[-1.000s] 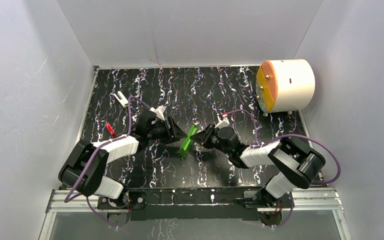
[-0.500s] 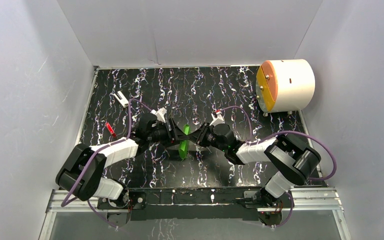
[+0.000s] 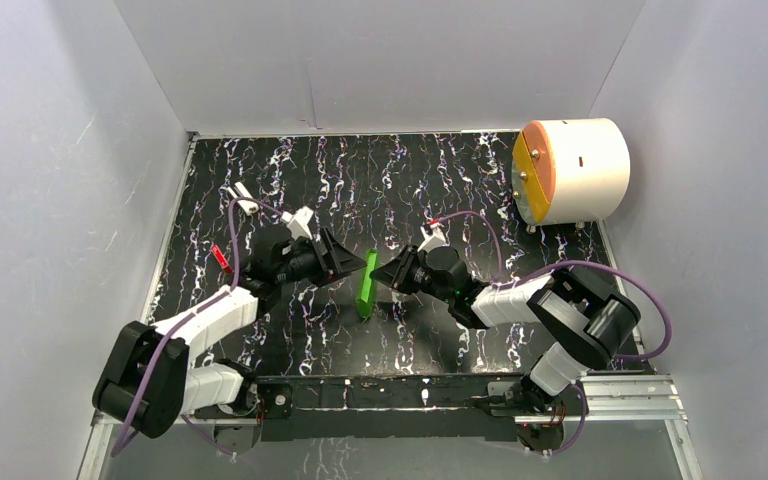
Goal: Fold the paper box
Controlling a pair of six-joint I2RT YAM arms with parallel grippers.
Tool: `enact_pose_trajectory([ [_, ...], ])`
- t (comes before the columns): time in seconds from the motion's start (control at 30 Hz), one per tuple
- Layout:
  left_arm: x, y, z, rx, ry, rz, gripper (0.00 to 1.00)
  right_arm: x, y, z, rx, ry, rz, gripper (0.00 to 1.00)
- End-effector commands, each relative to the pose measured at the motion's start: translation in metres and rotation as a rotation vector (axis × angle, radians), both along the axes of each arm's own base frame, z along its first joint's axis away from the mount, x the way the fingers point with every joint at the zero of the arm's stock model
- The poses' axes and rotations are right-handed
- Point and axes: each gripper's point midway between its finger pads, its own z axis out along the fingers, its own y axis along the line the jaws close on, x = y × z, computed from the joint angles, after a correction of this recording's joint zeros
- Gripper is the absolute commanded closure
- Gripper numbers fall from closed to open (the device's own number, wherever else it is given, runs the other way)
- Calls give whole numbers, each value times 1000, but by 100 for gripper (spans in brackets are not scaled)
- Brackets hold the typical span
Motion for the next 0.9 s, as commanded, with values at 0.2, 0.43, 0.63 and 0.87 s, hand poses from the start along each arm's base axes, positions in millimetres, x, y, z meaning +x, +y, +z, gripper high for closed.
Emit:
enact_pose_trajectory([
  [0.2,-3,14,-12,-116,88,8,39,-5,3,-9,-37,7,36,75],
  [0.43,-5,8,-11,-165,100,-26,39,-6,6,-9,-35,5,46,75],
  [0.63,-5,7,-23,-157,145,-29,41,-6,8,-9,-32,7,54,76],
  [0.87,-5,6,-29,-162,168,-27,49,-6,8,-10,-32,8,59,76],
])
